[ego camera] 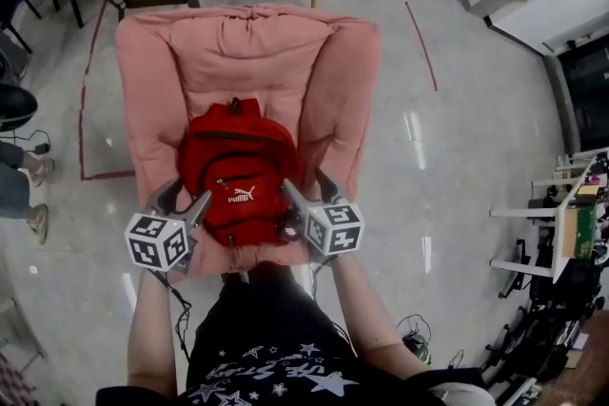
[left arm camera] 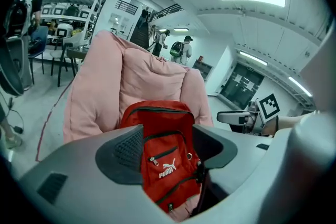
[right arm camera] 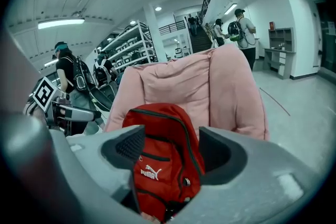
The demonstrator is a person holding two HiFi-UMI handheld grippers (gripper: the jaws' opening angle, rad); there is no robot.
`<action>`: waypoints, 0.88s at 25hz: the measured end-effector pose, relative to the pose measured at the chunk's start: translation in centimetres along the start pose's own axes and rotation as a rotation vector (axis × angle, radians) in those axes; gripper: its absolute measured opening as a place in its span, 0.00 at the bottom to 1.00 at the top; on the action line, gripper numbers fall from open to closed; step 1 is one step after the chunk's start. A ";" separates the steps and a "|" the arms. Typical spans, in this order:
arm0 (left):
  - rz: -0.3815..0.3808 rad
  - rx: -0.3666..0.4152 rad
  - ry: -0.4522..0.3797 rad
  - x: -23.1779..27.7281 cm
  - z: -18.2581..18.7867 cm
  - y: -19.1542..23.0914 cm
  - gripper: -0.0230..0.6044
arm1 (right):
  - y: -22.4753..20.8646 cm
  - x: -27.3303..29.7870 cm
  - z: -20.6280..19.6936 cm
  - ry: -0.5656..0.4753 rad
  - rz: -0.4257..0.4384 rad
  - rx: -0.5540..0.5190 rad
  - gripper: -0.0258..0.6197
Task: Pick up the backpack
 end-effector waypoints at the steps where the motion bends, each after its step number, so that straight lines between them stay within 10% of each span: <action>1: 0.012 0.002 0.005 0.9 0.1 0.5 0.48 | -0.4 1.0 0.1 0.009 0.003 0.000 0.54; 7: 0.067 0.054 0.084 6.0 0.0 3.3 0.65 | -2.2 6.8 0.6 0.116 0.023 -0.070 0.67; 22: 0.072 0.064 0.180 15.1 -2.9 8.8 0.67 | -4.7 16.7 0.5 0.207 0.149 -0.189 0.67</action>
Point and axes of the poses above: the fingertips, and each gripper's own axes: x forward along the fingers, y to its left, z out of its top, the point moved 10 cm from there along -x, backward along the fingers, and after that the axes turned 14 degrees about x, right-handed, at the moved point
